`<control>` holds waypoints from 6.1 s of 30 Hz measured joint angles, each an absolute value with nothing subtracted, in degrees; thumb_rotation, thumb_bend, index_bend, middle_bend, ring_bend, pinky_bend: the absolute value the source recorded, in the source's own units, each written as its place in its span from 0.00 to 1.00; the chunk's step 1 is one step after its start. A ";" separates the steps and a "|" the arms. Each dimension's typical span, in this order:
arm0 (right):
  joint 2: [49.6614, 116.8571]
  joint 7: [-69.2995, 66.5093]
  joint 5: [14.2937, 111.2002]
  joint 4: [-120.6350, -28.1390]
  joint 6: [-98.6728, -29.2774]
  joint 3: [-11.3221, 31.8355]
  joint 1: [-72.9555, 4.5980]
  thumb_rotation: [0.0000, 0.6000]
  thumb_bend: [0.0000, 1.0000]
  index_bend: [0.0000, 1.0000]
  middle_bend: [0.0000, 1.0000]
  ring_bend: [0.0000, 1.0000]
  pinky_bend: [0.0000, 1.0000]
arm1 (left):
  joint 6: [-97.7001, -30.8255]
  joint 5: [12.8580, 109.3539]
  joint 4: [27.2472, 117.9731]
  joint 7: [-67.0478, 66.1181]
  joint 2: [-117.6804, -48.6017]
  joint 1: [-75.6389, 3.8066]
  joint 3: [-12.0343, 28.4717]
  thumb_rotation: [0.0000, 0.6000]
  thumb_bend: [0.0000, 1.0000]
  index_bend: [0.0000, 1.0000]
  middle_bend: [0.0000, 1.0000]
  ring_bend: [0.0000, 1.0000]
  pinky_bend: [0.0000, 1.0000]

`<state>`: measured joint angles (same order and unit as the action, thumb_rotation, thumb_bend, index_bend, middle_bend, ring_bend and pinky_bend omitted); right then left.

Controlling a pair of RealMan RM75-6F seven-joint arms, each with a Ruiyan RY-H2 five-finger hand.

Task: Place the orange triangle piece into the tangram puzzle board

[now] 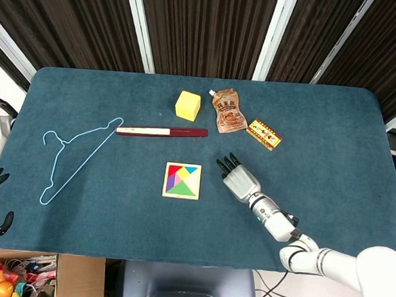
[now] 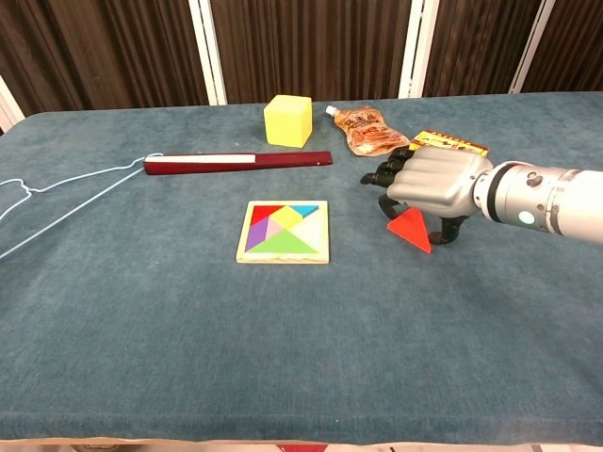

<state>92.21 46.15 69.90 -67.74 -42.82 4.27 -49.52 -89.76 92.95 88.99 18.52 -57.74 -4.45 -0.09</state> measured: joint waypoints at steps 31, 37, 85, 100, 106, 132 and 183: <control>96.39 54.87 64.28 -71.65 -47.08 9.75 -56.66 1.00 0.44 0.60 0.00 0.00 0.00 | -90.93 93.87 88.40 20.40 -57.44 -4.15 -0.35 1.00 0.47 0.00 0.00 0.00 0.02; 101.36 58.30 61.30 -66.61 -46.40 10.42 -59.75 1.00 0.44 0.59 0.00 0.00 0.00 | -91.79 93.76 87.75 22.29 -57.12 -3.78 -0.25 1.00 0.47 0.00 0.00 0.00 0.02; 107.56 65.87 55.68 -62.67 -48.24 6.83 -63.32 1.00 0.44 0.46 0.00 0.00 0.00 | -92.75 95.01 87.01 24.16 -56.77 -3.91 -0.47 1.00 0.47 0.00 0.00 0.00 0.02; 106.61 65.26 55.38 -64.37 -49.06 6.63 -63.34 1.00 0.44 0.42 0.00 0.00 0.00 | -93.19 95.06 87.17 24.26 -56.68 -3.56 -0.63 1.00 0.47 0.00 0.00 0.00 0.02; 104.09 62.89 55.79 -66.33 -50.35 7.22 -62.51 1.00 0.46 0.41 0.00 0.00 0.00 | -92.89 94.76 87.05 24.08 -56.81 -3.75 -0.45 1.00 0.47 0.00 0.00 0.00 0.02; 106.13 61.00 52.51 -61.52 -46.64 7.06 -64.25 1.00 0.58 0.46 0.00 0.00 0.00 | -92.27 94.76 87.16 24.17 -56.66 -4.13 -0.53 1.00 0.47 0.00 0.00 0.00 0.02; 75.54 26.31 72.28 -95.40 -93.56 -7.74 -25.85 1.00 0.27 0.00 0.00 0.00 0.00 | -92.50 94.83 88.25 13.17 -59.81 -4.09 -0.02 1.00 0.47 0.00 0.00 0.00 0.01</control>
